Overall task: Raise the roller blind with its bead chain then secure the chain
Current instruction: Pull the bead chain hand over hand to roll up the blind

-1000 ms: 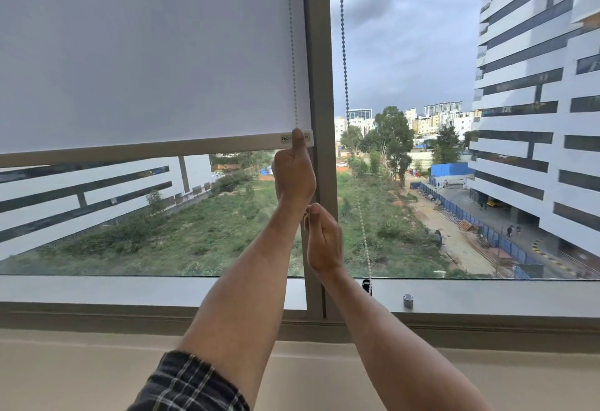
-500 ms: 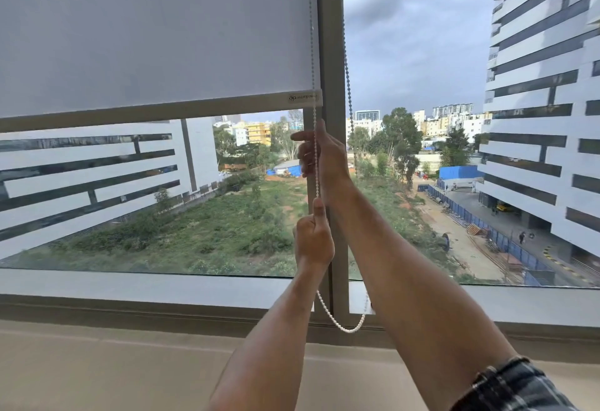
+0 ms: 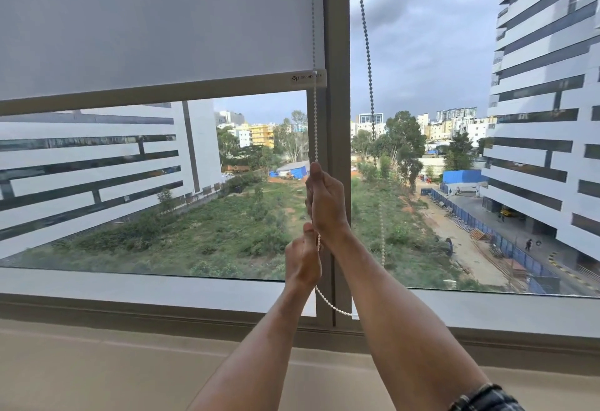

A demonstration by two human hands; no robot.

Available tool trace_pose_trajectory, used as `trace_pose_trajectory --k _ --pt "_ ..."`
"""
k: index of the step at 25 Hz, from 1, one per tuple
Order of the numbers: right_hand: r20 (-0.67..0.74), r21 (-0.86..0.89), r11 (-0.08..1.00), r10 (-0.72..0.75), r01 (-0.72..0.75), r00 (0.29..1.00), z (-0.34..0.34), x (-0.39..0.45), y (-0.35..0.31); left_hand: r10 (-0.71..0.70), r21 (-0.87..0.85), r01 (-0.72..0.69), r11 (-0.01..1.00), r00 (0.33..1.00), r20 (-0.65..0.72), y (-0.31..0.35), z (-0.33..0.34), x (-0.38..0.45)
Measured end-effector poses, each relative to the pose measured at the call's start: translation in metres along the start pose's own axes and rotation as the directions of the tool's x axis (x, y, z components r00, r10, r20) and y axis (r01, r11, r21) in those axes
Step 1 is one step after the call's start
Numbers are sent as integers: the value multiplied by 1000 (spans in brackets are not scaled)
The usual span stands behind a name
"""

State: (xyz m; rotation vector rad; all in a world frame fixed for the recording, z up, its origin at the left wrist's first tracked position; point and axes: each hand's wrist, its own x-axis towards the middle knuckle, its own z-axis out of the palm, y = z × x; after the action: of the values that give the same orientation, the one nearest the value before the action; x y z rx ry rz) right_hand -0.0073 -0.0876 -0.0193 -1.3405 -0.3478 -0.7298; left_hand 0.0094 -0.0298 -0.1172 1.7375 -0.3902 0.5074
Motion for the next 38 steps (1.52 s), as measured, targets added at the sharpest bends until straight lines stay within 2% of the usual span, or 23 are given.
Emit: trace_pose_trajectory --k 3,6,10,13,16,18,21,24,27,29,34,38 --pt "-2 -30 999 24 -24 1000 -6 -2 12 25 -56 -27 998 999 -46 11 -12 18" --pt "9 -20 999 35 -35 999 -12 -5 26 42 -107 -57 993 990 -133 50 -23 36" --pt "51 -33 998 48 -46 998 -14 -14 46 68 -228 -79 970 996 -57 100 -25 67" --pt "73 -95 995 44 -37 996 -13 -20 50 97 -194 -112 975 992 -83 127 -13 70" --pt "77 -151 988 39 -27 996 -13 -21 45 4 -168 -32 985 986 -165 139 -6 74" --pt "71 -195 980 52 -37 996 -17 -20 43 -47 -217 21 976 992 -115 141 -6 82" --pt "65 -224 974 39 -24 997 -19 -23 40 -52 -276 30 961 996 -70 145 -2 90" --pt "73 -268 963 48 -27 996 -18 -31 46 53 -206 -75 976 992 -110 138 0 84" --pt "146 -326 945 82 -30 986 -24 -43 56 120 -154 -139 978 985 -125 112 -1 77" --pt "160 -283 959 64 -16 985 -33 -47 63 104 -112 -120 986 984 -142 93 -2 71" --pt "-67 -186 981 -67 54 995 -43 -18 48 18 -65 -28 998 990 -141 44 -8 48" --pt "-51 13 1000 -25 26 998 -19 17 -3 -33 -65 26 998 995 -95 28 3 18"
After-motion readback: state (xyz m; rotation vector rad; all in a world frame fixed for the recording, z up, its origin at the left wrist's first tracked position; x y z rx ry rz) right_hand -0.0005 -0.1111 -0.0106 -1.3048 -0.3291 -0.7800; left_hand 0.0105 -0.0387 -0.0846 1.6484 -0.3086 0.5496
